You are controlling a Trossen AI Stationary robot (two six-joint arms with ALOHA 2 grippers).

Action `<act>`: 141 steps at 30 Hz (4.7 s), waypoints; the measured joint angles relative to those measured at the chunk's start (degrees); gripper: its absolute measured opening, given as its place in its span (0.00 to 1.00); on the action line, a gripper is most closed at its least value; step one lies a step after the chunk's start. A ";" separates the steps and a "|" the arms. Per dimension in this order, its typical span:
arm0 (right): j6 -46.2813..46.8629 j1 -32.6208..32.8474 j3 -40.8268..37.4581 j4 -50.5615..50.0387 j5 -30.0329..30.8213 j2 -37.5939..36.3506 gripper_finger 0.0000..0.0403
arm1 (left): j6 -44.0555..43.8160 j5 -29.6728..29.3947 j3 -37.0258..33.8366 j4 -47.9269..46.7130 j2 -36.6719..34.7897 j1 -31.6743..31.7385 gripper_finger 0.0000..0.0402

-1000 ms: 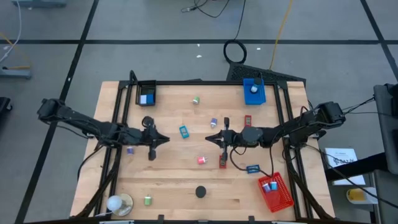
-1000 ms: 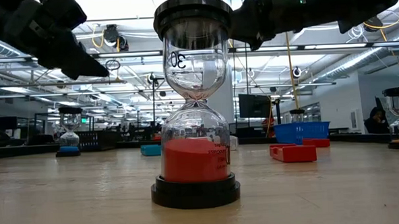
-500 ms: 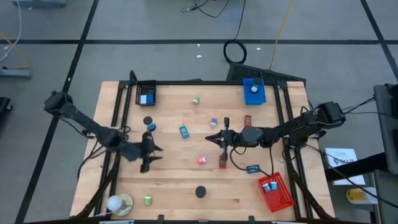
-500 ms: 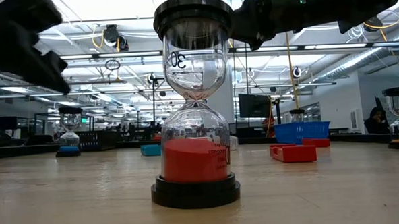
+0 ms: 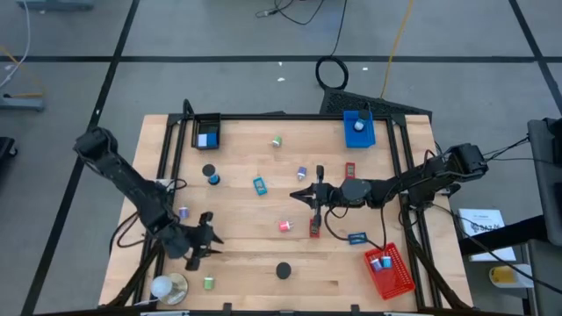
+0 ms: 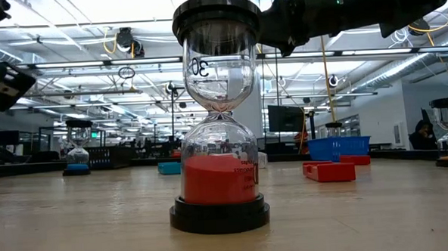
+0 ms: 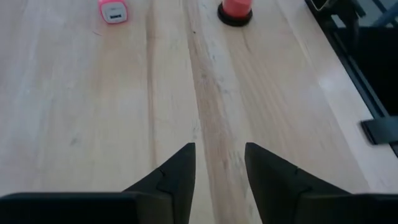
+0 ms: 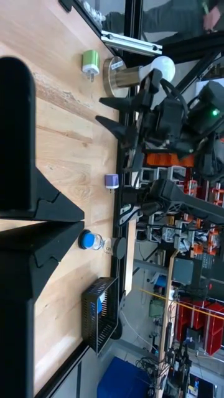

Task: Pick & Place Office items
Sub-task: Put the right blue charger adapter into the red basket

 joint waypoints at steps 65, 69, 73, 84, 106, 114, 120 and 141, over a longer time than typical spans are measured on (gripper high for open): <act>3.84 -21.45 24.23 -72.24 4.61 9.06 0.57 | 25.59 -0.42 -6.75 65.63 35.93 24.34 0.06; -11.46 -19.35 27.61 -74.71 8.06 14.27 0.59 | 25.54 -0.42 -6.75 65.56 35.93 24.40 0.06; -25.27 -17.96 30.88 -74.31 10.88 18.75 0.59 | 25.43 -0.42 -6.75 65.41 35.93 24.37 0.06; -34.95 -17.16 35.76 -74.36 10.20 25.94 0.57 | 25.58 -0.40 -6.75 65.10 35.93 24.37 0.06; -18.61 -20.55 35.89 -69.96 -1.45 25.64 0.50 | 25.50 -0.34 -6.75 65.04 35.93 24.37 0.06; -19.46 -20.23 35.79 -64.70 -3.26 26.29 0.50 | 25.41 -0.31 -6.75 64.98 35.93 24.37 0.06; -17.00 -20.02 35.80 -66.36 -4.70 26.27 0.50 | 25.41 -0.31 -6.75 64.62 35.93 24.37 0.06; -5.46 -19.53 35.80 -67.21 -4.51 26.27 0.32 | 23.96 -0.31 -6.75 64.69 35.93 24.37 0.06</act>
